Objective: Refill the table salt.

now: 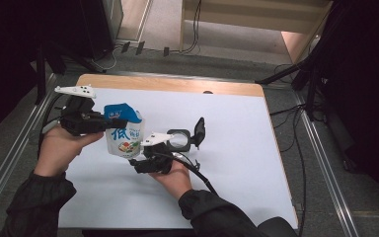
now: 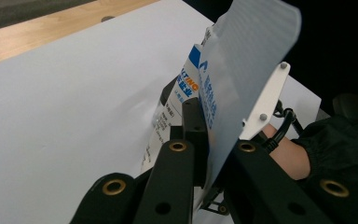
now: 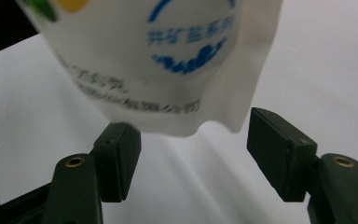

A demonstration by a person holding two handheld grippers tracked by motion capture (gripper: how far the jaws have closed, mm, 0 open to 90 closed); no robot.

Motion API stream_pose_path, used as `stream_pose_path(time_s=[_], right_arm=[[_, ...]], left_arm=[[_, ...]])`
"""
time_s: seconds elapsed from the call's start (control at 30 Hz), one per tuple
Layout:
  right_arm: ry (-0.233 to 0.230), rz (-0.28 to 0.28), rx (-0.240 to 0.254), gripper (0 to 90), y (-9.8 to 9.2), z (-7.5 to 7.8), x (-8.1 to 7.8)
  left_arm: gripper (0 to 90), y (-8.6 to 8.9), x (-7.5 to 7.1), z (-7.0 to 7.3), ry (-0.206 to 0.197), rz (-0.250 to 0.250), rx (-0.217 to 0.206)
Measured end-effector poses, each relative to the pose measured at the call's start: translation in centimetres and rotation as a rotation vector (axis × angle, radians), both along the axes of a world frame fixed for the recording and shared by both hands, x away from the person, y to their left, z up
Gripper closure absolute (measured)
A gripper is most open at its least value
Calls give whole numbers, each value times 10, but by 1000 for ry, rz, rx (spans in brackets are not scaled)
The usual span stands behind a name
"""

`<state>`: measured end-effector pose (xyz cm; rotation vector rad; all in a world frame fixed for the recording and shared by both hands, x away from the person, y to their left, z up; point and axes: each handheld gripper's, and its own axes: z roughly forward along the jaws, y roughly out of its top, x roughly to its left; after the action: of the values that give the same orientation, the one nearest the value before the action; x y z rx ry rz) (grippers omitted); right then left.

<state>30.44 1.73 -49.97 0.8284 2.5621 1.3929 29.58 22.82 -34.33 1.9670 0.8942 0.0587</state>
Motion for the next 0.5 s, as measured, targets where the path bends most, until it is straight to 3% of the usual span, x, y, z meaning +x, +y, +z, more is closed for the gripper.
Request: stream_pose_path(time_s=[0.3, 0.5], right_arm=[[-17, -11, -3, 384, 0, -1, 0], [-21, -10, 29, 408, 0, 1, -1]], left_arm=[[900, -5, -7, 7, 3, -17, -11], [900, -3, -6, 6, 10, -3, -5]])
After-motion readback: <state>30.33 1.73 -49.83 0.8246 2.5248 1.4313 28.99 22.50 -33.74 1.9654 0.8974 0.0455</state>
